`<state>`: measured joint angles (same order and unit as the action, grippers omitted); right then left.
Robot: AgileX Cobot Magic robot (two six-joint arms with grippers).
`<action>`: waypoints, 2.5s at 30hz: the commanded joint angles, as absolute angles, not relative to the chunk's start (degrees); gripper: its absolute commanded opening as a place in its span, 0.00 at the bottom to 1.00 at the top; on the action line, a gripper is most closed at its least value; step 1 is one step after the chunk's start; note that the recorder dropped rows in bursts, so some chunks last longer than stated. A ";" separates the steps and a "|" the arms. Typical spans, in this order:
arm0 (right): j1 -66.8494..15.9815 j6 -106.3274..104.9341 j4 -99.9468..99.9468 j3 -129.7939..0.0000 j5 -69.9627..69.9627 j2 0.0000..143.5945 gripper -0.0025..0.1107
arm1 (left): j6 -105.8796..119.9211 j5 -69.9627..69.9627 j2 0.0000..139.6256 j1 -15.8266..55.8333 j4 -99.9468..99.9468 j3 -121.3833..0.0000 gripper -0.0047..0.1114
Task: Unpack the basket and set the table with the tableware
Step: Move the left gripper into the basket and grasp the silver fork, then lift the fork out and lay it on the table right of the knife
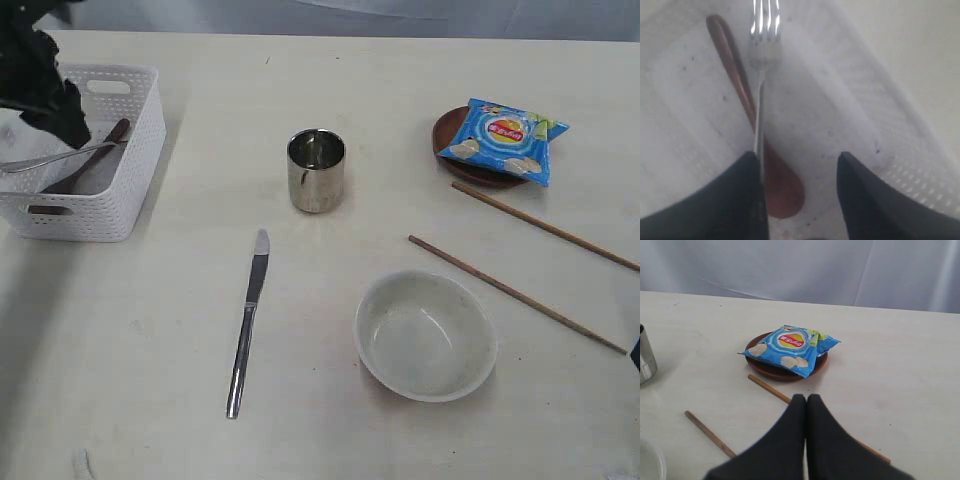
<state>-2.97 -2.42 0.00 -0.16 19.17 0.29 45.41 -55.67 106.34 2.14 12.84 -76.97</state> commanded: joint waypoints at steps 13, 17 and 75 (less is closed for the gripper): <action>-3.08 -2.13 0.45 0.00 19.17 0.00 0.02 | 51.87 -51.10 108.99 2.52 10.12 -73.70 0.45; -3.08 -2.13 0.45 0.00 19.17 0.00 0.02 | 50.87 -48.40 109.28 2.52 8.99 -73.70 0.45; -3.08 -1.96 0.45 0.00 19.17 0.00 0.02 | -37.99 -29.78 70.77 47.56 4.45 -41.00 0.04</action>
<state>-2.97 -2.15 0.00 -0.16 19.17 0.29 -25.37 -38.08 70.39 40.43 9.80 -46.06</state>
